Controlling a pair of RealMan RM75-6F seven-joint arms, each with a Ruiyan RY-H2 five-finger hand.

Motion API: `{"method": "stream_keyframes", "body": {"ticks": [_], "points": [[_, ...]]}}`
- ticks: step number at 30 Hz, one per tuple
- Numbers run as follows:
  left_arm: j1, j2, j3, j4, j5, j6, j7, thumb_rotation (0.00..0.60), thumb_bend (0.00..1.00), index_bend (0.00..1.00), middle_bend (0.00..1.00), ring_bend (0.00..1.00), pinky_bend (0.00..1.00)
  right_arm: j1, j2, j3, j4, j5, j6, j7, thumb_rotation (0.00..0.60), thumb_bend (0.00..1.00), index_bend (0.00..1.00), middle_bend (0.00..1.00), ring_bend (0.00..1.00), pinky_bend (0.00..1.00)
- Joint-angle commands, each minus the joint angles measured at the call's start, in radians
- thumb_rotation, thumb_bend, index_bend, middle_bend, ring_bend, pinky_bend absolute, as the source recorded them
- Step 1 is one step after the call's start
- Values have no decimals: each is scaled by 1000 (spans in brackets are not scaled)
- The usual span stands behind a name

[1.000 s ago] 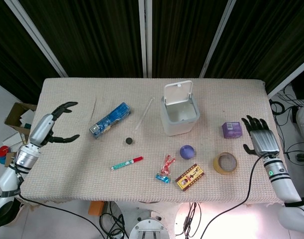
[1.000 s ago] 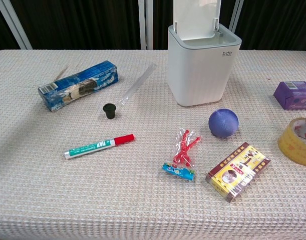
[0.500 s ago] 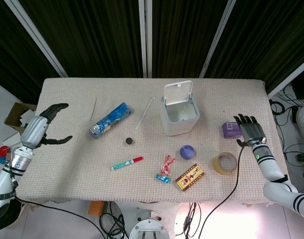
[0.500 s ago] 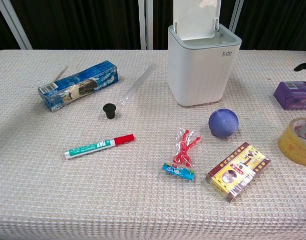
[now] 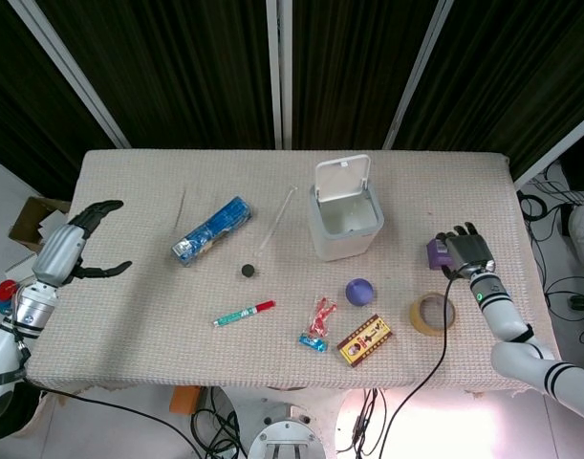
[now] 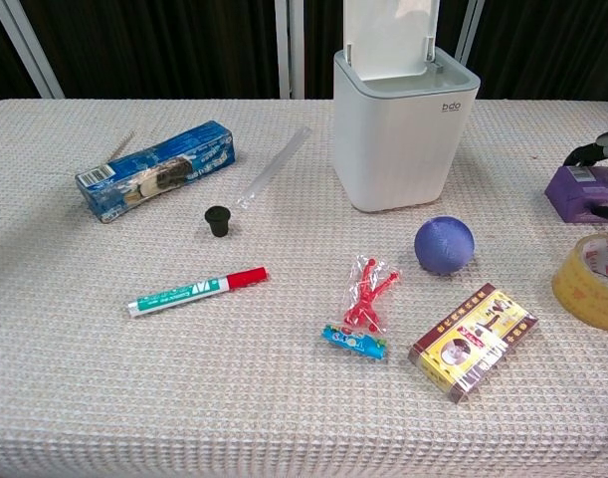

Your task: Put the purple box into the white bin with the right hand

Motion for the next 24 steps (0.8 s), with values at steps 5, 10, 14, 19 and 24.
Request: {"method": "stream_keyframes", "body": {"ticks": [5,10,14,19,24], "points": [[3,1,2,0,-1,1,-2,471,177,117,126,118,228,-31,10,7,-34,-95,153,28,600,380,672,656,308,71],[7,3,2,-3,1,9,-6,470,178,117,126,118,228,-63,98,58,-183,-213,333,115,600,381,698,661,318,70],[11,2,2,8,2,16,-19,469,178,118,126,118,228,-95,157,105,-291,-303,491,198,600,378,699,661,316,55],[14,-2,5,20,5,21,-32,469,179,118,126,118,228,-102,167,142,-387,-371,593,247,600,358,700,659,308,48],[17,-10,6,28,4,22,-46,468,178,118,126,118,228,-65,82,160,-406,-356,595,177,600,345,658,634,255,5]]}}
